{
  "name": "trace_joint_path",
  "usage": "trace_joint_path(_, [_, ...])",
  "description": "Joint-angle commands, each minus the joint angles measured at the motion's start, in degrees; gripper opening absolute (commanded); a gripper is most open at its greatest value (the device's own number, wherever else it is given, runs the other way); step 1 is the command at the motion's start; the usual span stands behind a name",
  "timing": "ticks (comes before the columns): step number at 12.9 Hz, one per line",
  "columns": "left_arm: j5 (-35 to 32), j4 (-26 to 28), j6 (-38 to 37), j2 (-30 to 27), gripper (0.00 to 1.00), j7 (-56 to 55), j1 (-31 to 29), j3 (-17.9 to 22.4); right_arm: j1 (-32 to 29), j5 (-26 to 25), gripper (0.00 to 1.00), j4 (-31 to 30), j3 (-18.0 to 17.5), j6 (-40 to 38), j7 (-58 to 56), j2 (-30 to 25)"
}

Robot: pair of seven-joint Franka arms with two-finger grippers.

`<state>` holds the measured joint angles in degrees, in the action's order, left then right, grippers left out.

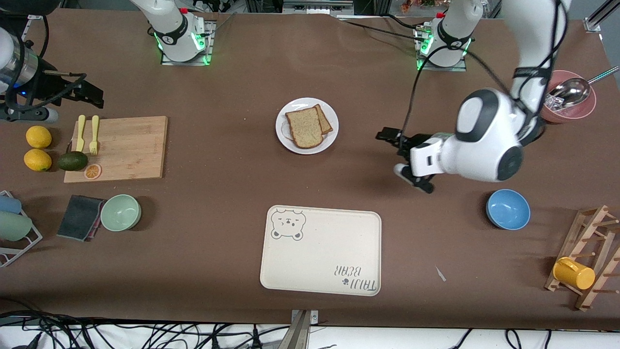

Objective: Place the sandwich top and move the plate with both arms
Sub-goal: 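Reach the left gripper toward the rim of the white plate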

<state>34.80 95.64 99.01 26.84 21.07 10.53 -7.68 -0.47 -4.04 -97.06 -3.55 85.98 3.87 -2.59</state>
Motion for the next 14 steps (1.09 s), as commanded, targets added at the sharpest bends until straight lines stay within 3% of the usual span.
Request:
trace_joint_path(1, [4.5,-3.0,3.5,6.0,1.00,8.4,3.9,0.4,-1.8,1.0,1.00,1.5,-0.9,0.3,-0.4,0.7])
trace_joint_path(6, [13.8,-2.7,6.2,8.8,1.00,11.4,7.2,-0.1,-0.5,2.0,1.00,1.4,-0.8,4.2,0.6,1.5])
trace_joint_path(9, [14.2,-2.9,6.3,9.5,1.00,12.2,7.6,-0.1,-0.5,1.9,1.00,1.4,-0.9,4.3,0.7,2.2])
trace_joint_path(10, [14.2,-2.7,6.5,9.4,0.92,13.8,7.5,-0.1,-0.5,1.7,1.00,1.4,-1.0,4.3,0.7,2.1])
trace_joint_path(14, [14.2,-1.8,6.5,9.5,0.94,14.1,7.8,-0.1,-0.5,1.6,1.00,1.4,-1.0,4.4,0.7,2.2])
